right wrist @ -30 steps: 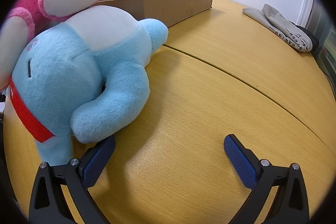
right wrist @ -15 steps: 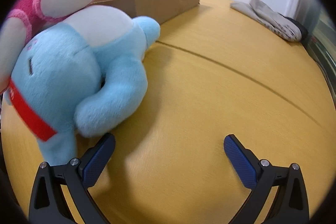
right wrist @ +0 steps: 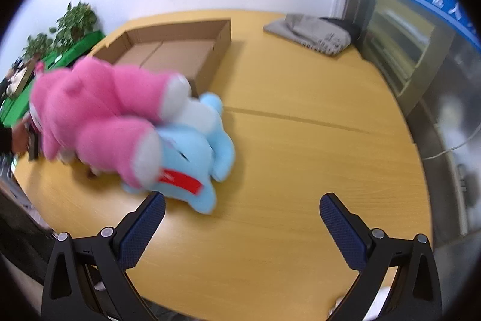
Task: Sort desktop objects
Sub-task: 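Move both grippers toward the pink strawberry bear lying on the toys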
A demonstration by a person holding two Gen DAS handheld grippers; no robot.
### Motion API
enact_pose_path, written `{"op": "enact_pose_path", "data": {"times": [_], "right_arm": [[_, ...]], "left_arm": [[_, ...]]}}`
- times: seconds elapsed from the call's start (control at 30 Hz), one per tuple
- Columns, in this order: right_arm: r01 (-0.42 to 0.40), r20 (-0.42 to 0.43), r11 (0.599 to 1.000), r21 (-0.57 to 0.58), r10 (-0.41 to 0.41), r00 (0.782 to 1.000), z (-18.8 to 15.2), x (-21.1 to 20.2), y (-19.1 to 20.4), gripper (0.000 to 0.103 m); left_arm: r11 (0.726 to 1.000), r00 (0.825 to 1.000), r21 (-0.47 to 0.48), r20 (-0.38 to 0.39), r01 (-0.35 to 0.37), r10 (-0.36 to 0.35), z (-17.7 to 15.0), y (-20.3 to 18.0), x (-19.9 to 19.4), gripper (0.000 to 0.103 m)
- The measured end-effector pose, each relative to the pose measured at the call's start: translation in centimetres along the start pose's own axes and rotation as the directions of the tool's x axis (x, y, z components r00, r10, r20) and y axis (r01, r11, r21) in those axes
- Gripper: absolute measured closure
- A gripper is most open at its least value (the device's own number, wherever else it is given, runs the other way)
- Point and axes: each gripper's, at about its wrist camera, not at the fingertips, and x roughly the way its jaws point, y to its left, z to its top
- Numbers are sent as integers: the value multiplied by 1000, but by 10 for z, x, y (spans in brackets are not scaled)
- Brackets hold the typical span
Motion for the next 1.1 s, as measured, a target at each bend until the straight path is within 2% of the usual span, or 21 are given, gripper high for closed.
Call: {"op": "enact_pose_path", "data": {"times": [0.13, 0.23, 0.33, 0.47, 0.6, 0.73, 0.83, 1.1], "right_arm": [[34, 41, 998, 44, -36, 999, 30, -28, 40, 0], [64, 62, 996, 68, -68, 996, 43, -38, 73, 0], [39, 45, 997, 65, -42, 998, 51, -37, 104, 0], [2, 42, 998, 59, -4, 999, 76, -28, 142, 0], [1, 80, 999, 32, -4, 997, 101, -31, 178, 0], [-28, 69, 999, -31, 30, 997, 116, -39, 199, 0], [-24, 63, 998, -50, 27, 998, 118, -44, 203, 0], [45, 5, 992, -115, -45, 999, 102, -36, 194, 0]], "left_arm": [[1000, 1000, 2, -12, 2, -2, 1, 0, 0, 0], [998, 996, -6, -59, 59, -60, 1, -4, -11, 0], [995, 996, -44, -27, 89, -90, 8, -13, -53, 0], [985, 991, -114, 56, 130, -124, 40, -34, -146, 0], [979, 979, -74, 88, 189, -182, 73, -74, -220, 0], [988, 983, -51, 120, 148, -141, 95, -116, -266, 0], [989, 991, -97, 94, 108, -99, 104, -140, -278, 0], [978, 995, -185, 47, 95, -88, 113, -200, -283, 0]]}}
